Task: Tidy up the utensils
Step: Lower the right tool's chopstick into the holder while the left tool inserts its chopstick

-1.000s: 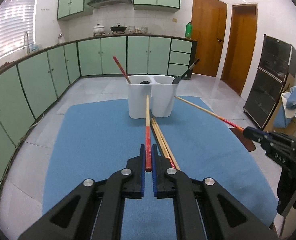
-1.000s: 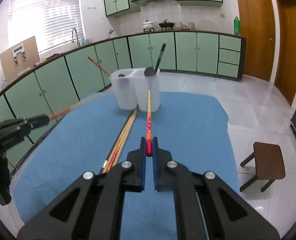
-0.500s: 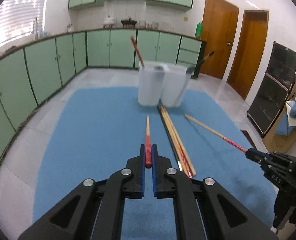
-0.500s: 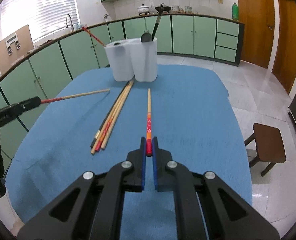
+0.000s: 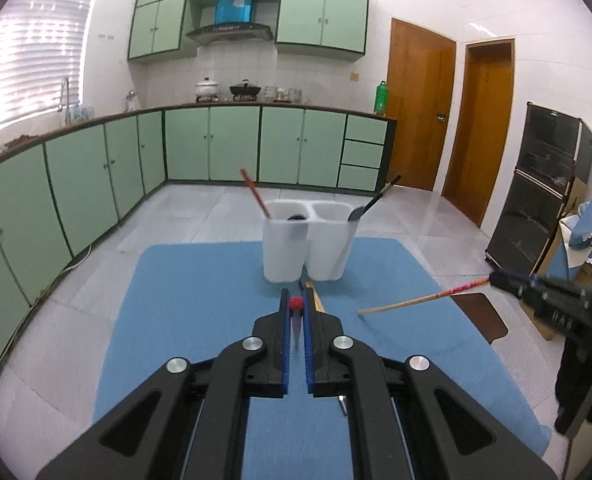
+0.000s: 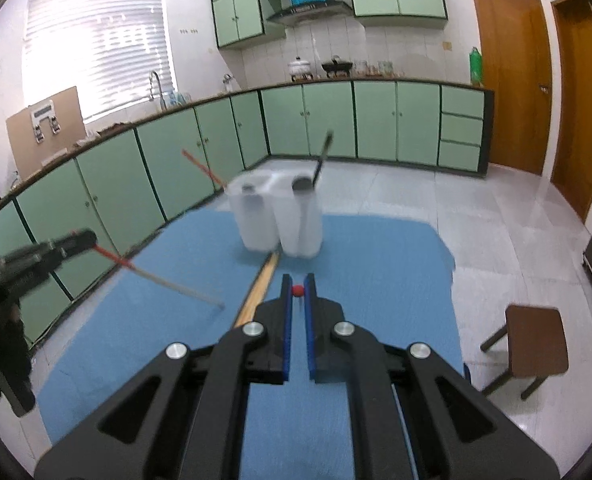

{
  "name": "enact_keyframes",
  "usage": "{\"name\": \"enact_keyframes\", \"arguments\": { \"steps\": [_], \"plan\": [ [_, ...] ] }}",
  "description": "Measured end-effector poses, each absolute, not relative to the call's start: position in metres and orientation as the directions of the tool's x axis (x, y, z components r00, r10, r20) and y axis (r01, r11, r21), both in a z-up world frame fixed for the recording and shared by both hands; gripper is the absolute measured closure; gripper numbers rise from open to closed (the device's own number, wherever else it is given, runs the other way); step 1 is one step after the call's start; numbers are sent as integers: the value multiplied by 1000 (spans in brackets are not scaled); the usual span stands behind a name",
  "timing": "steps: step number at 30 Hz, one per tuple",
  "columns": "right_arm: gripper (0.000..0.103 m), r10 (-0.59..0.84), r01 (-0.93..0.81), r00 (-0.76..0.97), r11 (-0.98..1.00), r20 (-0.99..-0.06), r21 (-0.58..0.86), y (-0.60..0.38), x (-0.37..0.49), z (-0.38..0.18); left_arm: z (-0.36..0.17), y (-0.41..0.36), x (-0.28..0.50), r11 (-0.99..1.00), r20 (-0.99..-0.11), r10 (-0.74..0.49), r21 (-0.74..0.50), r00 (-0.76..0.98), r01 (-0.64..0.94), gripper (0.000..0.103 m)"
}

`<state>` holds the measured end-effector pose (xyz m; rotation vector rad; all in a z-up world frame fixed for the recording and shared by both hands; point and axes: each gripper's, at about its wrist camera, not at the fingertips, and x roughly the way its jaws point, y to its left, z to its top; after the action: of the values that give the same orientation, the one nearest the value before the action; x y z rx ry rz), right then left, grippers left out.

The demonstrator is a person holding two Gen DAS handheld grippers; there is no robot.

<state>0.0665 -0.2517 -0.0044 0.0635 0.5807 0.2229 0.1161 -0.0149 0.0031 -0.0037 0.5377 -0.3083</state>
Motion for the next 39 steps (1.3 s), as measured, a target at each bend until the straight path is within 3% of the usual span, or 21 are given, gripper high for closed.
{"name": "enact_keyframes", "arguments": {
  "steps": [11,19,31,33,35,39],
  "plan": [
    [98,359,-297,812,933,-460,203,-262,125,87,69,-20,139,938,-381,-337,-54,861,343,97],
    [98,335,-307,871,942,-360,133,-264,162,154,125,-23,170,943,-238,-327,-22,915,331,97],
    [97,233,-244,836,969,-496,45,-231,248,103,81,-54,266,953,-379,-294,-43,877,301,96],
    [90,229,-237,832,970,-505,49,-230,252,97,77,-52,268,952,-388,-302,-67,871,300,86],
    [71,225,-226,843,972,-488,59,-234,249,97,77,-47,262,954,-380,-296,-77,876,289,72],
    [58,183,-178,872,983,-454,53,-248,229,97,73,-36,247,960,-378,-277,-67,883,272,60]
  ]
}}
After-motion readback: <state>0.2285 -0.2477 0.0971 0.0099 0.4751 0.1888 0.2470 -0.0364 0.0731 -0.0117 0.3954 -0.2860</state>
